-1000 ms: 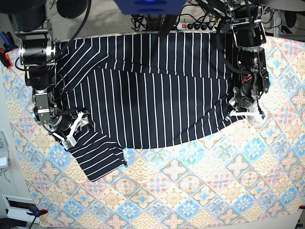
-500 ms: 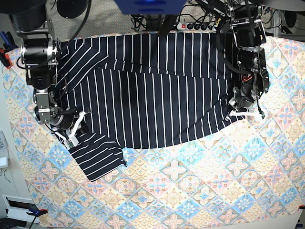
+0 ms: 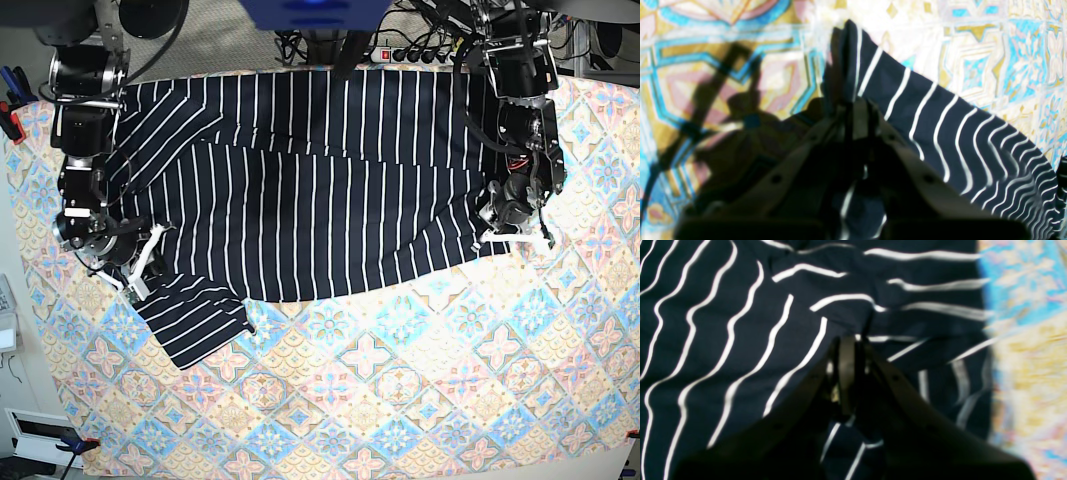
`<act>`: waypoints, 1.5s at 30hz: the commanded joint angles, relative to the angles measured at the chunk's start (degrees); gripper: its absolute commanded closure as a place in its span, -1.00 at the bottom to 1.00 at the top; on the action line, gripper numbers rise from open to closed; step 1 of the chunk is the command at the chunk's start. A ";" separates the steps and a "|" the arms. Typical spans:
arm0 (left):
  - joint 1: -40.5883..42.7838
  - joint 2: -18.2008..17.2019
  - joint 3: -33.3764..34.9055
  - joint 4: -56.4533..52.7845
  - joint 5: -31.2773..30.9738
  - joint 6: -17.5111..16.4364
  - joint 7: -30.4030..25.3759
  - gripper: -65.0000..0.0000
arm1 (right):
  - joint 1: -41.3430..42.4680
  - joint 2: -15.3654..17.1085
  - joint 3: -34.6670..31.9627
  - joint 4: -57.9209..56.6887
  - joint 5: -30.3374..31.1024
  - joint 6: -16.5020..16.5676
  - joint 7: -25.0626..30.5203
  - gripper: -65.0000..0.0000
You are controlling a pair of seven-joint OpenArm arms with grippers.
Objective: Fold the T-shirt properly
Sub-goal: 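Fold the shirt's side edges inward with both grippers toward the collar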
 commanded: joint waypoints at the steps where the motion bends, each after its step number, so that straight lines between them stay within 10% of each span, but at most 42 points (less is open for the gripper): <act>1: 0.07 -0.57 -0.11 2.21 -0.08 0.14 -0.59 1.00 | 0.45 1.04 0.64 2.93 0.56 -0.36 0.15 1.00; 21: 10.88 -0.84 -3.54 19.09 -0.16 -1.61 -0.15 1.00 | -17.92 1.04 10.93 34.58 0.65 -0.36 -12.51 1.00; 45: 29.43 -0.75 -3.10 31.13 0.01 -1.79 -0.06 1.00 | -34.19 0.86 17.61 43.19 0.65 -0.36 -13.04 1.00</act>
